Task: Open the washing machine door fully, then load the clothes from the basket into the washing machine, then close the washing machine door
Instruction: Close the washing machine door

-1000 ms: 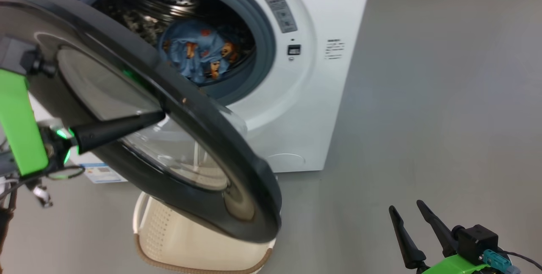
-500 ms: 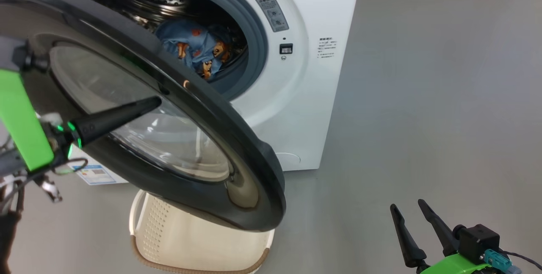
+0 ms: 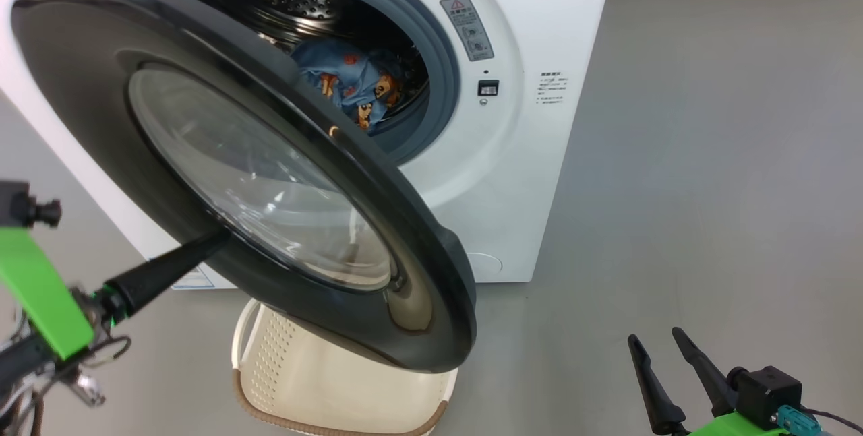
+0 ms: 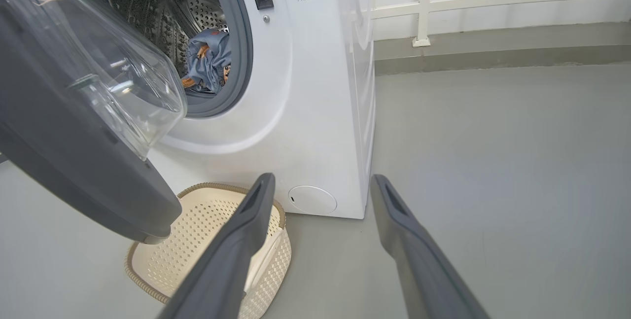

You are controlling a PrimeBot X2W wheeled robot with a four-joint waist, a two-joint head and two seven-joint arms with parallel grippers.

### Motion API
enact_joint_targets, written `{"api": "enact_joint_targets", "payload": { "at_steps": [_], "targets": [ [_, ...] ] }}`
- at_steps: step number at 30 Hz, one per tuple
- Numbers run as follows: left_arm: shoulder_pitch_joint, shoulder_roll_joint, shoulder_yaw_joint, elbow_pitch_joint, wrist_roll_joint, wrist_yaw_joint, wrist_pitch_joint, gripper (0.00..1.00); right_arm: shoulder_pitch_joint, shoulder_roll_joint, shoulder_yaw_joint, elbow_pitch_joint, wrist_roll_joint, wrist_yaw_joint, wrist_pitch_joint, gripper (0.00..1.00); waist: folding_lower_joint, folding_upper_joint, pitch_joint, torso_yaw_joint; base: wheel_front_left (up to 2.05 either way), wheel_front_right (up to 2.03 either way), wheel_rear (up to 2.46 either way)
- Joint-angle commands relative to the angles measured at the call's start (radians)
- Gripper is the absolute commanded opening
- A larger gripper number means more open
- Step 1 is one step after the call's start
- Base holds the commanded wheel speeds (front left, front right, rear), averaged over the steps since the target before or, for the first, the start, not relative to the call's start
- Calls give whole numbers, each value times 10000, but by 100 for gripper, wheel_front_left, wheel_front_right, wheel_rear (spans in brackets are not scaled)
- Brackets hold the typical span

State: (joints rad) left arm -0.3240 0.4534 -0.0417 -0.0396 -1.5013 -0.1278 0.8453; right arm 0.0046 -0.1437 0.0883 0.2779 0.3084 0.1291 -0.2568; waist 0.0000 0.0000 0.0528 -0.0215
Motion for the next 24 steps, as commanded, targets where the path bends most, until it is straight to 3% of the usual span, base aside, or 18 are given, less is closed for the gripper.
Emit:
{"api": "enact_joint_targets", "payload": {
  "at_steps": [1, 11, 24],
  "targets": [
    [-45, 474, 571, -296, 116, -29, -231, 100, 0, -151, 232, -229, 56, 16, -49, 100, 0, 0, -36, 60, 0, 0, 0],
    [1634, 509, 705, -376, 409, -29, -2121, 100, 113, -303, 160, -209, 163, 16, -49, 100, 0, 0, -184, 145, 0, 0, 0],
    [3018, 784, -703, -78, 1130, -29, -5805, 100, 259, -591, -168, -253, 227, 16, -49, 100, 0, 0, -383, 207, 0, 0, 0]
  ]
}}
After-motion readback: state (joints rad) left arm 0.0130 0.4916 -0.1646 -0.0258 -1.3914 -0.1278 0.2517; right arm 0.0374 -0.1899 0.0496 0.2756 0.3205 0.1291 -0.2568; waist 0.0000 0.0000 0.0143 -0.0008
